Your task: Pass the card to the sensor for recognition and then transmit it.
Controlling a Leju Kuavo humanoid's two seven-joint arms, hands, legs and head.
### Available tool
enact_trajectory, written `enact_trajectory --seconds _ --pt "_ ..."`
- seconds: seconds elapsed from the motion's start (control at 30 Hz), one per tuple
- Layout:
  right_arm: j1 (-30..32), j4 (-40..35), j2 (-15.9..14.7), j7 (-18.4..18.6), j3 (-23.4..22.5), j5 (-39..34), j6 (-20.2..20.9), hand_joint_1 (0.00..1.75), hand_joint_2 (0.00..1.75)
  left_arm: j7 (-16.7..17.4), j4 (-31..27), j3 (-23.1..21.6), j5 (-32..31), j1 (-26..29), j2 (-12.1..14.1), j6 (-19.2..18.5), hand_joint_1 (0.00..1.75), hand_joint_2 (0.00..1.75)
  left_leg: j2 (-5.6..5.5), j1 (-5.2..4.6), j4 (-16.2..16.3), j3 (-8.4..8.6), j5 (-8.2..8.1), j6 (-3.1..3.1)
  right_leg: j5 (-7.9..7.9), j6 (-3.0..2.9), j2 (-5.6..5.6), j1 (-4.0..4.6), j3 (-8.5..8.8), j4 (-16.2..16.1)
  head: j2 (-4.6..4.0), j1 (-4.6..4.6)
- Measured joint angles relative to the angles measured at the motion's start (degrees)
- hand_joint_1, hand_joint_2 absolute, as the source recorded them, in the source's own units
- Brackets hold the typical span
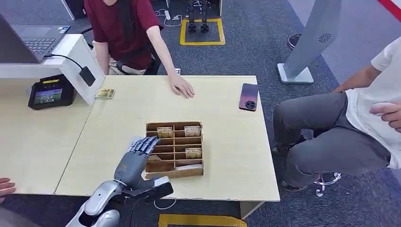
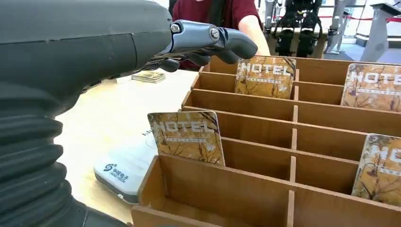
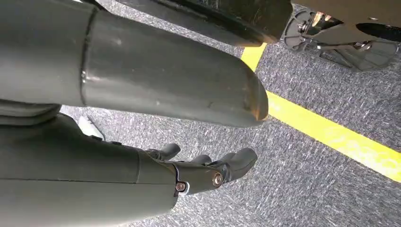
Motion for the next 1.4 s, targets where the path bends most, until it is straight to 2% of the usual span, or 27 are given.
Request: enact_trajectory --seconds 0.6,0.97,1.0,1.4 --pt "0.0 0.0 0.0 0.0 0.0 0.0 0.0 0.0 0.0 -0.02 0.0 0.33 -0.15 0.0 -0.28 0.02 0.0 1.75 0.0 0.0 0.0 0.0 0.0 0.0 0.0 0.0 0.0 0.0 0.0 0.0 0.0 0.0" --pt "0.01 0.0 0.0 0.0 0.0 0.22 0.0 0.0 0.0 0.15 0.02 1.62 -3.94 -0.09 -1.14 0.87 0.0 1.75 0.0 0.0 0.0 0.02 0.0 0.0 0.0 0.0 0.0 0.0 0.0 0.0 0.0 0.0" --pt "0.0 0.0 0.0 0.0 0.0 0.22 0.02 0.0 1.75 0.15 0.04 1.64 -4.18 -0.09 -1.14 0.9 0.0 1.75 0.0 0.0 0.0 0.02 0.0 0.0 0.0 0.0 0.0 0.0 0.0 0.0 0.0 0.0" --pt "0.0 0.0 0.02 0.0 -0.02 0.57 0.0 0.0 1.75 1.49 0.7 3.17 -10.1 -0.1 -1.99 2.91 0.0 1.75 0.0 0.0 0.0 0.02 0.0 0.0 0.0 0.0 0.0 0.0 0.0 0.0 0.0 0.0"
